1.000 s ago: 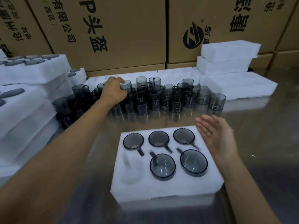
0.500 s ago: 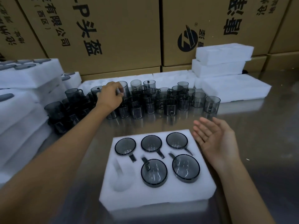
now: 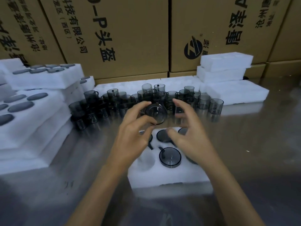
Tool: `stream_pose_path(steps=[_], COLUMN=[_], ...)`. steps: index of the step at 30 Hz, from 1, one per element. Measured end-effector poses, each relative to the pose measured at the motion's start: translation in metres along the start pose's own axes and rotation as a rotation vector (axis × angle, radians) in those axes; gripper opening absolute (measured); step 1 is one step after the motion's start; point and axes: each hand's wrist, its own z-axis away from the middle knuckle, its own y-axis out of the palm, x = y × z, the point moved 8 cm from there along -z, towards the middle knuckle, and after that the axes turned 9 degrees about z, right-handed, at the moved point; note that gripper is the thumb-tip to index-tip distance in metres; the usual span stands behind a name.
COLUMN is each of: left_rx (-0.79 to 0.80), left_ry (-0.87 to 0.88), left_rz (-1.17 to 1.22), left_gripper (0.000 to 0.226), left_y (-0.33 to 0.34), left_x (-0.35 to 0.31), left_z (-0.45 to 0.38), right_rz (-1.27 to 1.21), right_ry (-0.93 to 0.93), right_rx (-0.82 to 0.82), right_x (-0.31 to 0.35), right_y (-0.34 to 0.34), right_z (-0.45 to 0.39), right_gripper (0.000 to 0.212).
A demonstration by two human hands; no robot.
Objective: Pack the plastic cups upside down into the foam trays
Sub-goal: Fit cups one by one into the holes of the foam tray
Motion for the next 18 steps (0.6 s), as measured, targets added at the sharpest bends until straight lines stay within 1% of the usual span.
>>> stream_pose_path(steps=[2, 3, 7, 9, 10, 12, 15, 18], left_rx=[-0.023, -0.027, -0.048, -0.081, -0.095, -0.097, -0.064, -0.035], left_ry=[0.034, 0.046, 0.02, -0.031, -0.076, -0.161, -0.152, -0.14], left_rz=[0.001, -0.006, 0.082, 0.132, 0.168, 0.228, 0.174, 0.149], left_gripper=[0.026, 0.036, 0.088, 0.097, 0.098, 0.09, 0.068, 0.063], left_y=[0.003, 0.005, 0.0, -0.007, -0.009, -0.008, -0.007, -0.007], left_x=[-0.008, -0.011, -0.005, 0.003, 0.007, 0.014, 0.014, 0.011], left_z=[0.01, 0.013, 0.018, 0.02, 0.021, 0.023, 0.025, 0.024], right_rz=[0.03, 0.045, 0.097, 0.118, 0.125, 0.135, 0.138, 0.122], right_ry=[-0.058, -0.087, -0.197, -0.194, -0.179, -0.148, -0.138, -0.13], right_rx=[0.104, 0.123, 0.028, -0.004, -0.021, -0.044, -0.052, -0.058], right_x=[0.008, 0.01, 0.021, 0.019, 0.017, 0.015, 0.016, 0.019], right_y=[0.019, 0.024, 0.023, 0.022, 0.02, 0.018, 0.019, 0.017], right_z=[0.004, 0.005, 0.007, 0.008, 0.008, 0.009, 0.01, 0.011], right_gripper=[0.077, 0.077, 0.066, 0.064, 0.064, 0.064, 0.064, 0.061])
